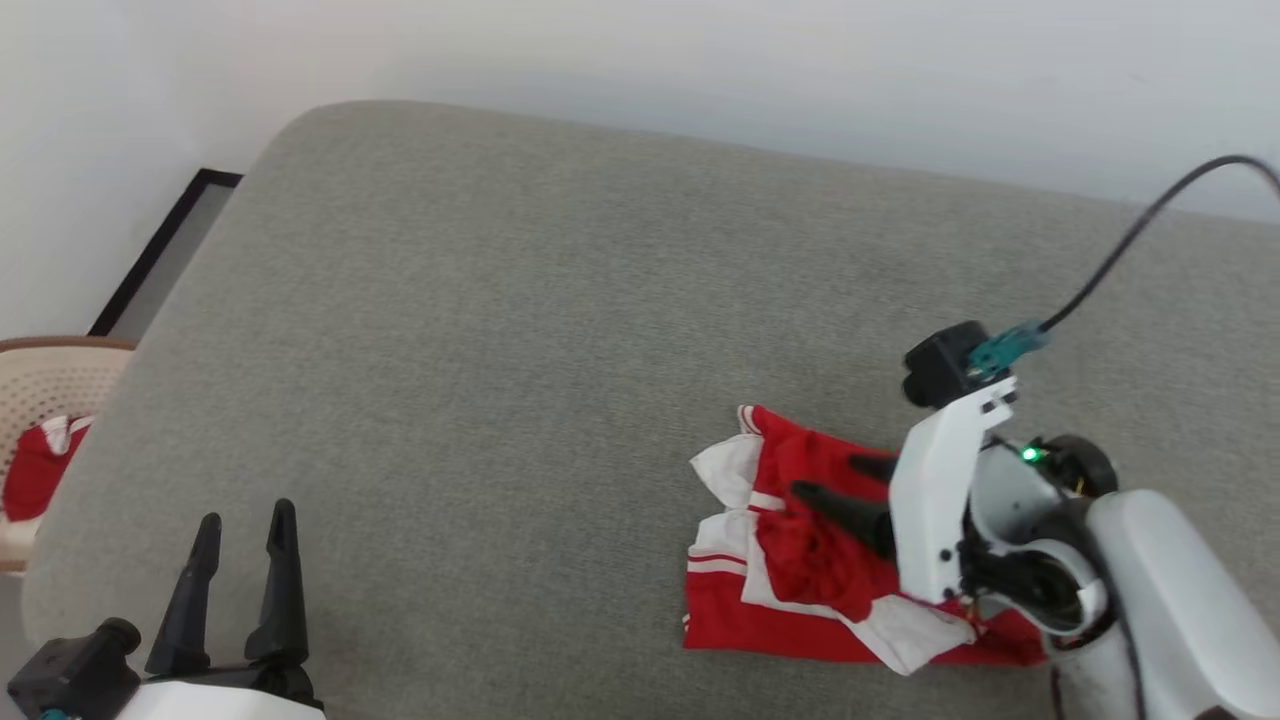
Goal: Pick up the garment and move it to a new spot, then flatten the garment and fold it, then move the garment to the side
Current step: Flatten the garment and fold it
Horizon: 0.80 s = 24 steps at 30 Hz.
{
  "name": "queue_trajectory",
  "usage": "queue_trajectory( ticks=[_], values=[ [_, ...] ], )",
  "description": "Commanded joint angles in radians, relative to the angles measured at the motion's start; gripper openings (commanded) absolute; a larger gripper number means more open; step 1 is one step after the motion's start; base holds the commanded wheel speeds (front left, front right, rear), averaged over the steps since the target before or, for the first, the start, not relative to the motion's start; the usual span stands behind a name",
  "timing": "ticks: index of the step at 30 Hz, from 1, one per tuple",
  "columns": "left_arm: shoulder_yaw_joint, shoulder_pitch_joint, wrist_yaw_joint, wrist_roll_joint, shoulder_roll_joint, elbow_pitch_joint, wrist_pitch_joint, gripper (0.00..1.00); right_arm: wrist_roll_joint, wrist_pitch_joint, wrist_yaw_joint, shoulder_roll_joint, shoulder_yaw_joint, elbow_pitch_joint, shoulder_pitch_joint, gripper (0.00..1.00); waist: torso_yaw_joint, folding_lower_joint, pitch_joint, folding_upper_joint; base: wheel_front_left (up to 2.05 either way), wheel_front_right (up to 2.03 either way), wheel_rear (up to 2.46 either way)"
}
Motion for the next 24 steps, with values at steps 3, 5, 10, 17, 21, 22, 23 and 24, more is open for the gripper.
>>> queue_trajectory(
  ticks=[3, 5, 10, 17, 21, 22, 23, 24],
  values=[
    [0.007, -0.004, -0.003, -0.002, 0.003, -0.008, -0.004, 1.00, 0.002, -0.023, 0.000, -0.016, -0.034, -0.032, 0.014, 1.00, -0.027, 0.0000, -0.002, -0.0001, 0.00, 0.00, 0.00],
    [0.009, -0.002, -0.003, -0.001, 0.003, -0.011, -0.004, 1.00, -0.006, -0.038, 0.000, -0.022, -0.059, -0.052, 0.023, 1.00, -0.043, 0.0000, -0.004, -0.0001, 0.00, 0.00, 0.00],
    [0.022, 0.000, -0.003, 0.004, 0.008, -0.018, -0.004, 1.00, -0.014, -0.090, 0.000, -0.025, -0.133, -0.093, 0.054, 1.00, -0.081, 0.0000, -0.012, -0.0001, 0.00, 0.00, 0.00],
    [0.040, 0.018, -0.003, 0.026, 0.017, -0.027, -0.004, 1.00, -0.029, -0.226, 0.000, -0.021, -0.220, -0.127, 0.117, 1.00, -0.126, 0.0000, -0.031, -0.0001, 0.00, 0.00, 0.00],
    [0.048, 0.030, -0.003, 0.038, 0.021, -0.032, -0.004, 1.00, -0.041, -0.342, 0.000, -0.029, -0.245, -0.130, 0.160, 1.00, -0.150, 0.0000, -0.047, -0.0001, 0.00, 0.00, 0.00],
    [0.050, 0.037, -0.003, 0.042, 0.022, -0.032, -0.004, 1.00, -0.050, -0.370, 0.000, -0.032, -0.250, -0.124, 0.173, 1.00, -0.155, 0.0000, -0.052, -0.0001, 0.00, 0.00, 0.00],
    [0.052, 0.044, -0.003, 0.046, 0.023, -0.033, -0.004, 1.00, -0.056, -0.400, 0.000, -0.036, -0.253, -0.120, 0.184, 1.00, -0.160, 0.0000, -0.057, -0.0001, 0.00, 0.00, 0.00],
    [0.054, 0.049, -0.003, 0.048, 0.025, -0.034, -0.004, 1.00, -0.062, -0.434, 0.000, -0.034, -0.262, -0.112, 0.194, 1.00, -0.165, 0.0000, -0.062, -0.0001, 0.00, 0.00, 0.00]
  ],
)
